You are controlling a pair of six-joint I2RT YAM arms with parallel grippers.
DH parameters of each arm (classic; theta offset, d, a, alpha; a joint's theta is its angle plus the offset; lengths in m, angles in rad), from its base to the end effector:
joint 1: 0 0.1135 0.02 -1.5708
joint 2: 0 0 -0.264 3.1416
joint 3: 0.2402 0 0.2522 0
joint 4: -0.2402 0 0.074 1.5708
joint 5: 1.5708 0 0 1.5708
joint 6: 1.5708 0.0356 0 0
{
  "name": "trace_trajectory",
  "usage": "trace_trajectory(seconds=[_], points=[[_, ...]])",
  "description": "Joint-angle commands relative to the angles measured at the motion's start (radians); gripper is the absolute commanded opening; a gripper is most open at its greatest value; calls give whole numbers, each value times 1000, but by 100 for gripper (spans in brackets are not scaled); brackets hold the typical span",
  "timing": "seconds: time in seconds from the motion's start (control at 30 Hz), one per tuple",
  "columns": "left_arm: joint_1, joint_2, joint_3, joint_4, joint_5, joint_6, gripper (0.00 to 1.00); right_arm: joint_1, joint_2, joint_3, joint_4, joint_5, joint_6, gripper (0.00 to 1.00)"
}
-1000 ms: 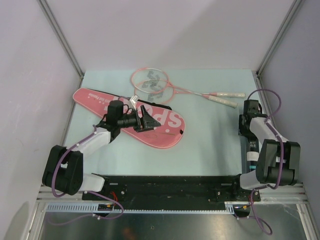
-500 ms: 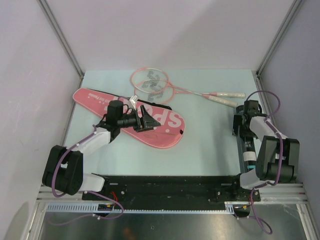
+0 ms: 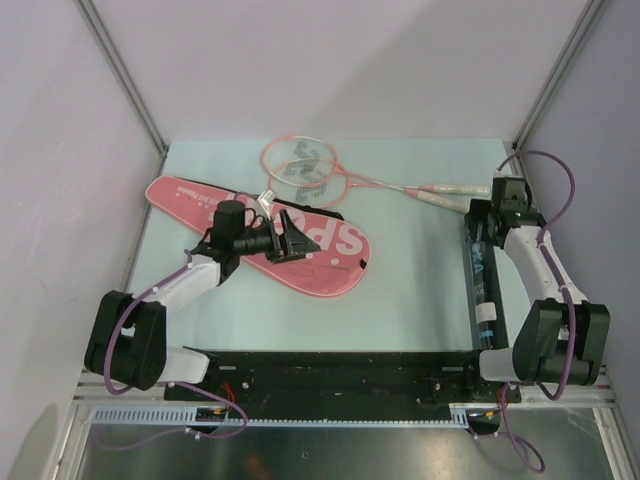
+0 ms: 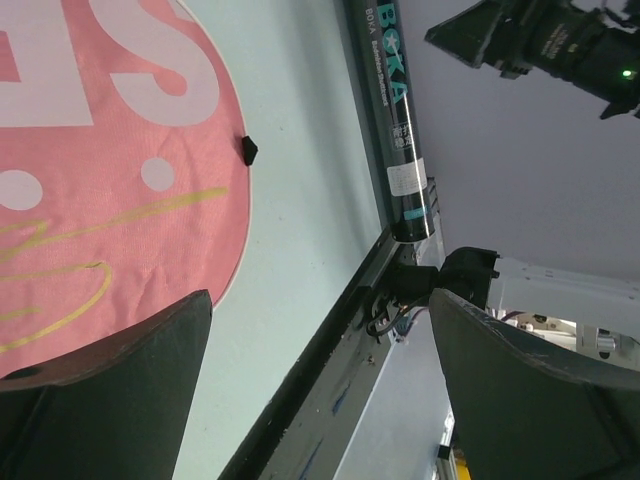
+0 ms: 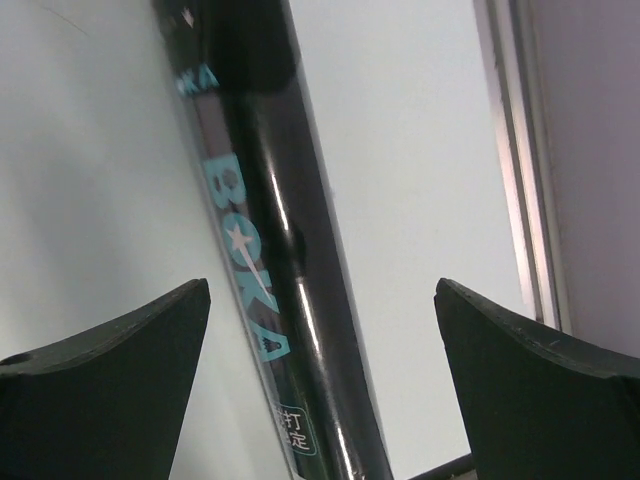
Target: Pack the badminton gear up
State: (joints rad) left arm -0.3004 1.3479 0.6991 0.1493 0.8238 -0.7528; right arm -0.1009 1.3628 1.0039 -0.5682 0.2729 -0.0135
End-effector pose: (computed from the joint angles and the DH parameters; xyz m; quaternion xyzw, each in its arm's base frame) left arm 0.2590 -0.1076 0.2237 0.0224 0.8138 -0.5327 0.2313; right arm 0.2785 -0.0378 0.2553 0.0841 0.9371 -0.1467 0.3055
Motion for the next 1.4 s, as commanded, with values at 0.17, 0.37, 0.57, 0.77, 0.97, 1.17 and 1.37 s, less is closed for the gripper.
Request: trace_trajectory(seconds=[0.17, 0.37, 0.57, 0.77, 0.97, 1.17, 1.37], points=[[33, -32, 14, 1, -8, 79, 99, 343, 2, 130, 210, 4, 116, 100], [47, -62, 51, -94, -120, 184, 100, 401, 287, 199, 524, -652, 239, 100], [55, -105, 66, -189, -235, 221, 95, 432, 588, 372, 588, -800, 264, 91], [106, -171, 79, -243, -246, 152, 93, 523, 852, 665, 397, -808, 101, 91], [138, -249, 85, -362, -290, 158, 94, 572, 970, 811, 291, -818, -55, 87], [175, -308, 100, -545, -411, 54, 93, 629, 977, 800, 228, -810, -170, 70], [236, -329, 92, -576, -454, -62, 94, 682, 908, 742, 266, -674, -175, 38]])
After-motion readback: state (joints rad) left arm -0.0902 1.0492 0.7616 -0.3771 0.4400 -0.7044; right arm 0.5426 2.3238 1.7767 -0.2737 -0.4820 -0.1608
